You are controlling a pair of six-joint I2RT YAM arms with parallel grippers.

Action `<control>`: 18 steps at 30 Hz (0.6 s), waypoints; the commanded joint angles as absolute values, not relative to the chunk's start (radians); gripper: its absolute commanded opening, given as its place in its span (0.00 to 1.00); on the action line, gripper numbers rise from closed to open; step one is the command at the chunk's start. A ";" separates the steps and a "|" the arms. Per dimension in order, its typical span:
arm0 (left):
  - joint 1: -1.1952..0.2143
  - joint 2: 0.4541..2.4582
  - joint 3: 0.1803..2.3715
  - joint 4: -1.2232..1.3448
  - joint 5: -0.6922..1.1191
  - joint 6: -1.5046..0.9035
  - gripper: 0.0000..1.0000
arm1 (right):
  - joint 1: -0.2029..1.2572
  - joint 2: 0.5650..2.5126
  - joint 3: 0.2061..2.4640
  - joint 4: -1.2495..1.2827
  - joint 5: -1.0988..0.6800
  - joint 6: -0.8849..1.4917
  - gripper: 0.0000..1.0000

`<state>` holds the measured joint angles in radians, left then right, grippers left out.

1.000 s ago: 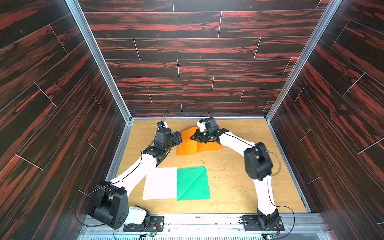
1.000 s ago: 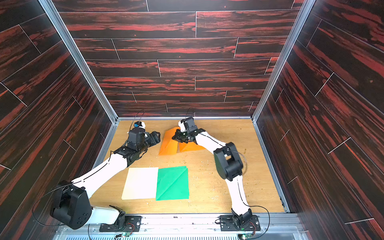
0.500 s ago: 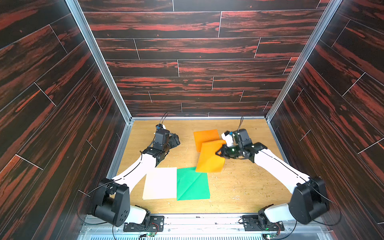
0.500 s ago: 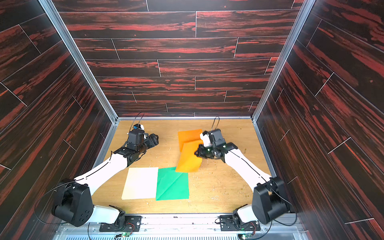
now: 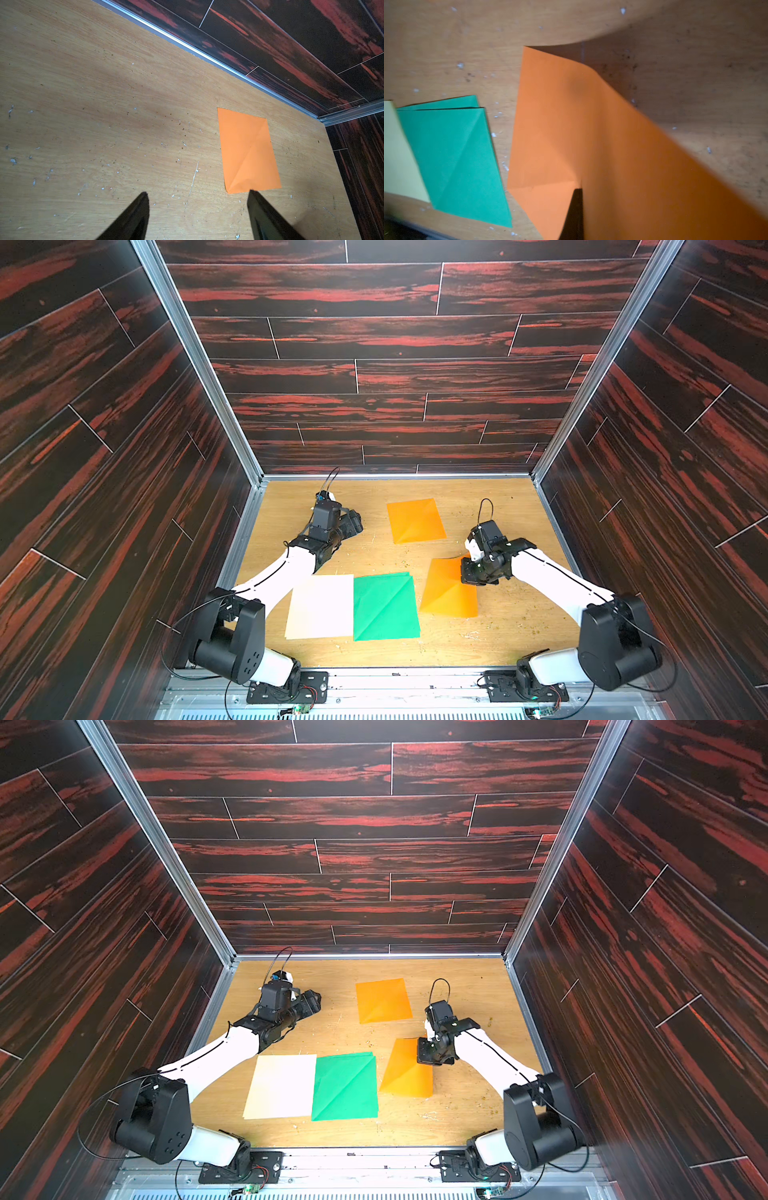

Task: Sort the scattered colored papers by color
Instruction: Place the colored paper at the center of the board.

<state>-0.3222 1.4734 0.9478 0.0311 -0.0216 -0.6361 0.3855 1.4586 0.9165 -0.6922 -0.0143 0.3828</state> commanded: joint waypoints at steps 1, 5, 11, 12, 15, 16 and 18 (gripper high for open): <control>-0.319 1.485 0.938 0.048 -0.008 -0.634 0.78 | 0.381 1.493 0.928 -0.729 0.082 0.365 0.00; -0.314 1.488 0.935 0.049 -0.002 -0.632 0.78 | 0.380 1.564 0.963 -0.752 0.183 0.355 0.00; -0.303 1.486 0.930 0.052 0.012 -0.630 0.78 | 0.381 1.662 0.974 -0.729 0.241 0.347 0.00; -0.301 1.486 0.928 0.051 0.014 -0.628 0.78 | 0.380 1.674 0.977 -0.732 0.248 0.348 0.00; -0.293 1.489 0.927 0.048 0.023 -0.627 0.78 | 0.383 1.689 0.979 -0.721 0.240 0.340 0.00; -0.292 1.490 0.927 0.046 0.025 -0.626 0.78 | 0.387 1.690 0.980 -0.717 0.230 0.335 0.00; -0.289 1.491 0.923 0.047 0.025 -0.625 0.78 | 0.397 1.691 0.982 -0.719 0.224 0.332 0.00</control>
<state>-0.2966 1.4868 0.9390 0.0406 0.0151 -0.6353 0.3878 1.6833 0.9607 -0.7132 0.2214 0.3485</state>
